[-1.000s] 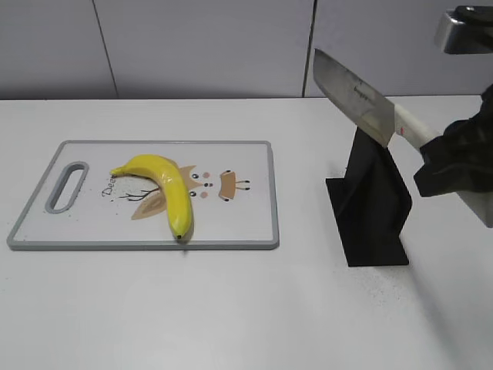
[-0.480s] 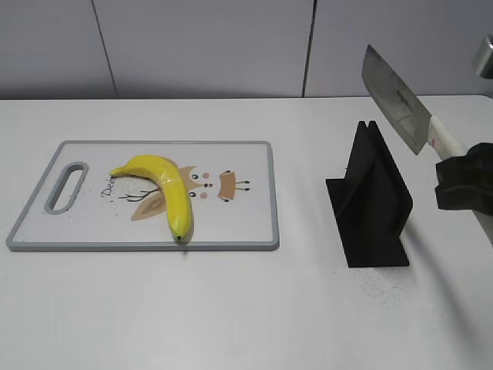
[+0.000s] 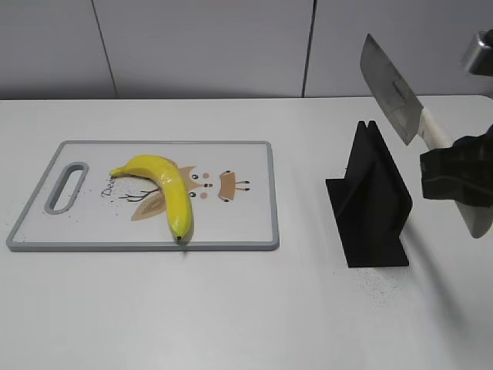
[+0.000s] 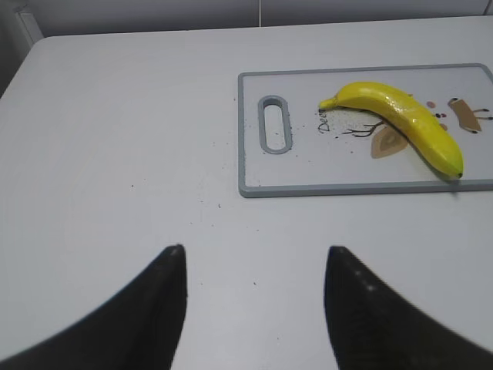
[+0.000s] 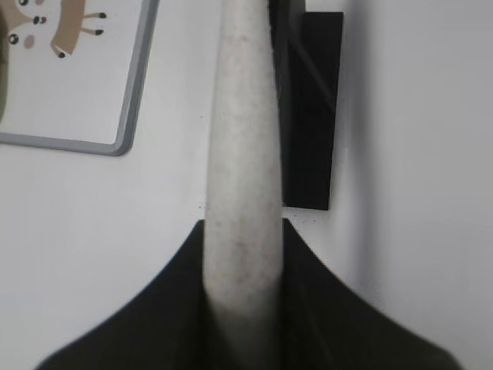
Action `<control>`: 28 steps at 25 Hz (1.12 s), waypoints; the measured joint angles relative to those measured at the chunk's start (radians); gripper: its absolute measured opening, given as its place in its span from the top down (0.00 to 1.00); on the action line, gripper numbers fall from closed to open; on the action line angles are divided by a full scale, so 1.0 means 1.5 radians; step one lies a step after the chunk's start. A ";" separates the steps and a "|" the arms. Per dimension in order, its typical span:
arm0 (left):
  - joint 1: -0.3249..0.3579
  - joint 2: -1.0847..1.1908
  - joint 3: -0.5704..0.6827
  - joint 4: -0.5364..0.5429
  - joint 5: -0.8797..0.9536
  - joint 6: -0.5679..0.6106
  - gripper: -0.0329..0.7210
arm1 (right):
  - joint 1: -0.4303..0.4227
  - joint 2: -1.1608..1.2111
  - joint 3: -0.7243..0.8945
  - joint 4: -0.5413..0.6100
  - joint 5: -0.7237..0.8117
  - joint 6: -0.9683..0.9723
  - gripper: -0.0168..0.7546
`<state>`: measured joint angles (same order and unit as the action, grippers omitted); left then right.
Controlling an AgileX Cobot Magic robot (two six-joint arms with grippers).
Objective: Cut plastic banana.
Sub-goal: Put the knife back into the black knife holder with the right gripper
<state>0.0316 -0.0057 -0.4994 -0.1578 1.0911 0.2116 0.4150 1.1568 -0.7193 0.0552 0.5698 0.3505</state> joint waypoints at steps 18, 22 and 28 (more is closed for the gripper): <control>0.000 0.000 0.000 0.000 0.000 0.000 0.27 | 0.000 0.109 0.000 -0.001 -0.062 0.026 0.77; 0.000 0.000 0.000 0.000 0.000 0.000 0.27 | 0.000 0.097 0.000 -0.003 -0.062 0.040 0.77; 0.000 0.000 0.000 0.000 0.000 0.000 0.27 | 0.000 0.096 0.000 -0.012 -0.067 0.048 0.77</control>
<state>0.0316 -0.0057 -0.4994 -0.1578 1.0911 0.2116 0.4150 1.3011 -0.7193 0.0374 0.4697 0.4223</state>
